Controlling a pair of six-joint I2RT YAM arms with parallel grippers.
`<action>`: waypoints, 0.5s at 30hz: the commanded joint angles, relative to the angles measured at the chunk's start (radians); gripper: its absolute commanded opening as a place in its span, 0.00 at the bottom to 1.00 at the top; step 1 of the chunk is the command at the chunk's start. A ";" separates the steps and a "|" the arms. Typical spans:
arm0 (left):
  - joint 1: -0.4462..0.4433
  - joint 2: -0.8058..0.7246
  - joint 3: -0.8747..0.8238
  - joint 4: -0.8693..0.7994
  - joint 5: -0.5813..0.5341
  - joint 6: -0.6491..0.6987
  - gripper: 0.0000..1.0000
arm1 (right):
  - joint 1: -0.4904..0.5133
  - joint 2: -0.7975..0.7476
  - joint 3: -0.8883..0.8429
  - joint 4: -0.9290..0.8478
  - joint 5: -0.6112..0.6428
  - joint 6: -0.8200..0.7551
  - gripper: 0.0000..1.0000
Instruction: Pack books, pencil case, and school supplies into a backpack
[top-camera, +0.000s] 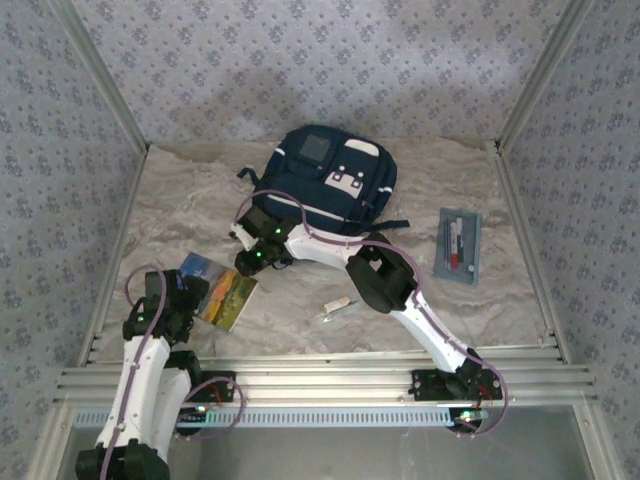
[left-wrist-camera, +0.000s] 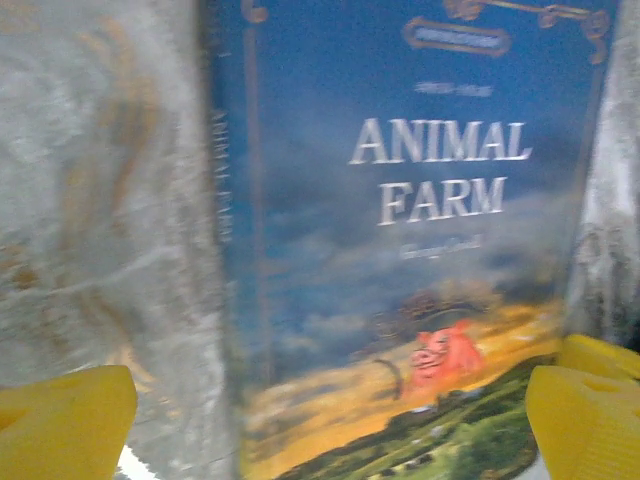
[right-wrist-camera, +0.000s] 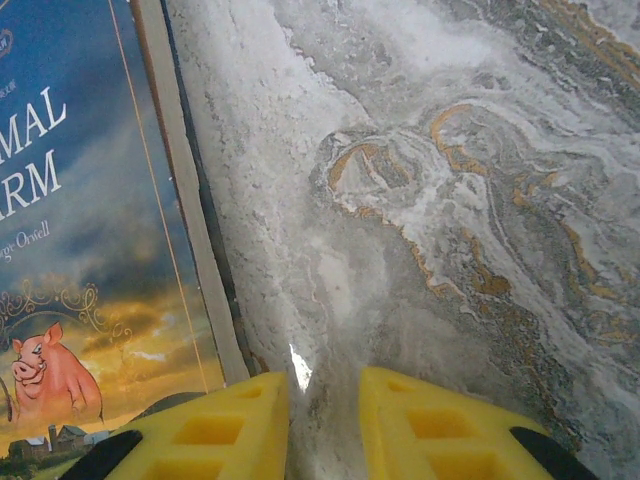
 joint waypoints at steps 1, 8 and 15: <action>-0.001 0.055 -0.040 0.142 0.039 -0.029 1.00 | 0.016 0.037 0.004 -0.091 0.019 -0.012 0.28; -0.002 0.205 -0.019 0.197 0.026 -0.003 1.00 | 0.019 0.036 0.008 -0.097 0.026 -0.012 0.28; -0.002 0.353 -0.101 0.440 0.098 -0.036 0.94 | 0.021 0.039 0.015 -0.093 0.014 -0.017 0.27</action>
